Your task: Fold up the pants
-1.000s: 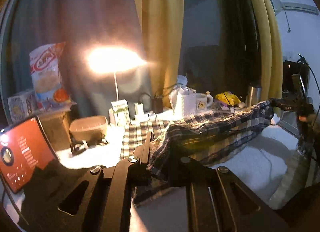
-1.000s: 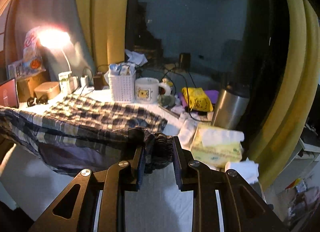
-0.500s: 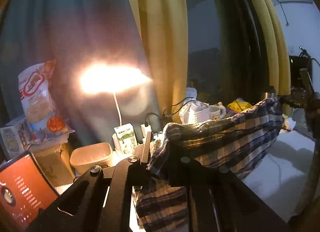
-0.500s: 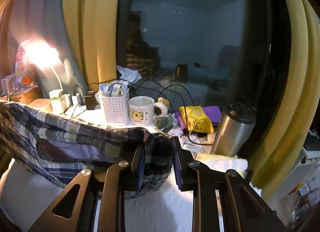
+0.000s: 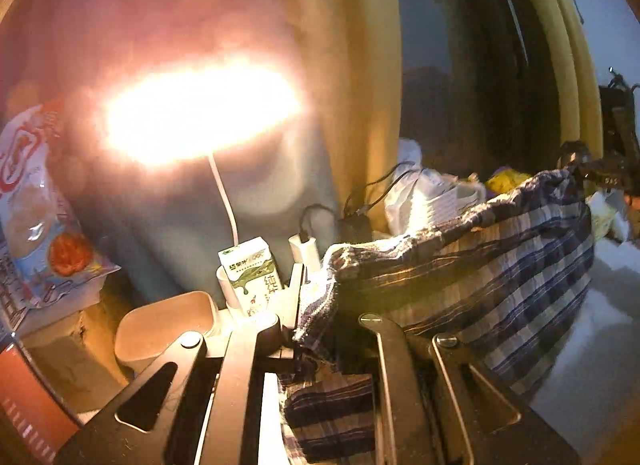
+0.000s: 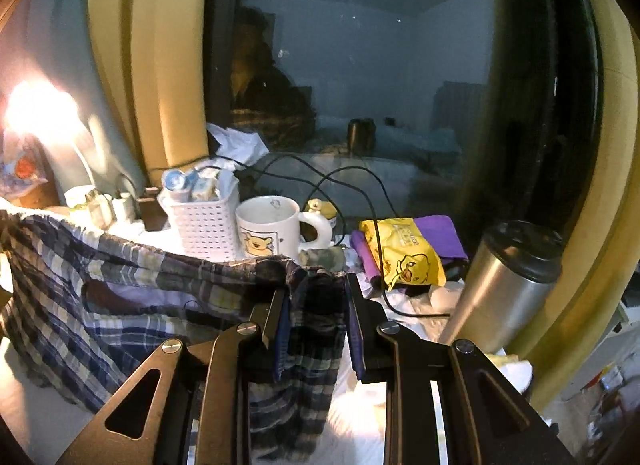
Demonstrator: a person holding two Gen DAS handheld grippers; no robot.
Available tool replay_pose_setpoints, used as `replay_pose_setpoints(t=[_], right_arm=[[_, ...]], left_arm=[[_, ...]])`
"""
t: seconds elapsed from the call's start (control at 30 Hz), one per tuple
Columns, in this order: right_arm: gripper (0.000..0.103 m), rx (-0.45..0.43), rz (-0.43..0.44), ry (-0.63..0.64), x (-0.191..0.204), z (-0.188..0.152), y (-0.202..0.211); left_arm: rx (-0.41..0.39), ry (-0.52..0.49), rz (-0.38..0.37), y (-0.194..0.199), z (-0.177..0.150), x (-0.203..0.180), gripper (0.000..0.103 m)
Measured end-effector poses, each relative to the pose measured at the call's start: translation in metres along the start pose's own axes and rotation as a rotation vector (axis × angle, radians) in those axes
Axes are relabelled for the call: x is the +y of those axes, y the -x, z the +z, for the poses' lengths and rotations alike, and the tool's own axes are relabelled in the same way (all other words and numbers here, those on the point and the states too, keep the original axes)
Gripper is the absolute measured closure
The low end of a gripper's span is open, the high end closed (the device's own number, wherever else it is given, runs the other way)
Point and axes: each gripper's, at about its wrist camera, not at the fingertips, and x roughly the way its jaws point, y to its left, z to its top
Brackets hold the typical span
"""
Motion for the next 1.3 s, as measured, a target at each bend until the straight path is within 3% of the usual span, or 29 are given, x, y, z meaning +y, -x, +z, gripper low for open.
replay_pose_setpoints(t=[0.47, 0.5, 0.57, 0.67, 0.9, 1.0, 1.03, 1.07, 1.3], right_arm=[[0.078, 0.138, -0.02, 0.013, 0.017, -0.006, -0.108], [0.078, 0.149, -0.02, 0.012, 0.019, -0.008, -0.114], [0.078, 0.175, -0.021, 0.018, 0.021, -0.011, -0.126], [0.078, 0.209, -0.033, 0.015, 0.021, -0.016, -0.139], [0.078, 0.233, -0.046, 0.013, 0.019, -0.02, -0.144], [0.062, 0.232, -0.066, 0.009, 0.018, -0.019, -0.14], [0.046, 0.224, -0.068, 0.003, 0.017, -0.018, -0.136], [0.039, 0.217, -0.066, -0.004, 0.017, -0.018, -0.132], [0.038, 0.182, -0.065, -0.048, 0.007, -0.019, -0.089]], left_arm=[[0.214, 0.055, 0.036, -0.129, -0.035, 0.027, 0.089], [0.322, 0.062, -0.012, -0.134, -0.038, 0.026, 0.089], [0.353, 0.056, -0.007, -0.146, -0.044, 0.027, 0.088], [0.376, 0.063, 0.053, -0.155, -0.047, 0.036, 0.076], [0.369, 0.1, 0.105, -0.134, -0.032, 0.056, 0.072], [0.372, 0.145, 0.09, -0.111, -0.03, 0.06, 0.064], [0.37, 0.16, 0.082, -0.102, -0.03, 0.061, 0.06], [0.371, 0.179, 0.074, -0.091, -0.03, 0.06, 0.058], [0.39, 0.233, -0.022, -0.028, -0.038, 0.028, 0.055]])
